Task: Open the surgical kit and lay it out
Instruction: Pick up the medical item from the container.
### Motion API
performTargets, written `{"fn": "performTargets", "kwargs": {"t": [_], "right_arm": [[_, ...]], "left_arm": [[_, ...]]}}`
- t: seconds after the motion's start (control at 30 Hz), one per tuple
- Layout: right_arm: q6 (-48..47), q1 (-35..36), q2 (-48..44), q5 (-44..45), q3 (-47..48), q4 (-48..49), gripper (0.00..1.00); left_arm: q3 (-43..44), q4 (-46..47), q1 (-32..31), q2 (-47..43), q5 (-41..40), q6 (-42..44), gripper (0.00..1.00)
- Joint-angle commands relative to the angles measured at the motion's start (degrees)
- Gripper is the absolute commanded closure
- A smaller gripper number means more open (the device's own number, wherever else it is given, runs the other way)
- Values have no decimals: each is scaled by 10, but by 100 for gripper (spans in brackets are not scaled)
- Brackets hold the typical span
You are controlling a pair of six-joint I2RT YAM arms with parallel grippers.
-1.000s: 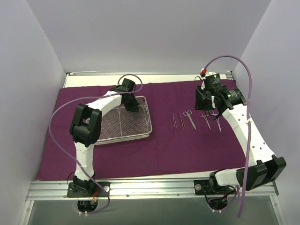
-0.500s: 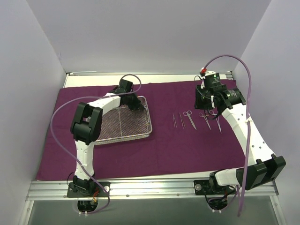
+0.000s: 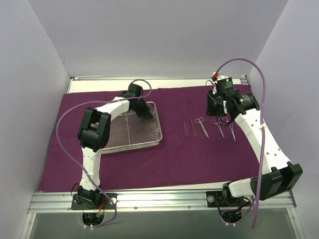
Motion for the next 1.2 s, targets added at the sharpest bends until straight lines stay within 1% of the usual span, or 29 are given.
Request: {"fn": "performTargets", "kwargs": {"t": [0.0, 0.1, 0.2, 0.33, 0.4, 0.47, 0.5, 0.53, 0.6, 0.63, 0.67, 0.8, 0.97, 1.17], "right_arm": [[-6, -5, 11, -16, 11, 2, 74], [-6, -5, 12, -17, 11, 3, 74], [-5, -5, 12, -18, 10, 5, 74], [-2, -6, 14, -21, 8, 8, 74], [1, -6, 14, -23, 8, 8, 74], [2, -6, 14, -25, 4, 11, 75], [3, -6, 14, -25, 3, 11, 75], [5, -6, 13, -26, 2, 11, 75], [8, -6, 11, -28, -2, 12, 75], [10, -6, 9, -28, -4, 15, 75], [11, -6, 8, -29, -5, 16, 75], [14, -6, 5, -29, -9, 17, 75], [15, -6, 2, -25, -11, 18, 75], [12, -7, 3, -29, -17, 22, 75]], "left_arm": [[53, -96, 3, 6, -48, 59, 98], [90, -150, -2, 8, -66, 103, 98], [90, -165, -2, -9, -98, 133, 98], [76, -163, -2, -29, -104, 147, 98], [60, -135, -2, -40, -89, 150, 97], [54, -123, -2, -41, -68, 140, 88], [54, -120, -3, -41, -67, 135, 81], [54, -117, -5, -41, -68, 124, 77], [49, -101, -7, -40, -67, 116, 75], [48, -98, -7, -39, -65, 107, 70], [51, -94, -7, -36, -61, 102, 68], [73, -111, -9, -15, -59, 98, 62], [80, -119, -9, -7, -61, 100, 61], [73, -107, -11, -7, -52, 97, 62]]}}
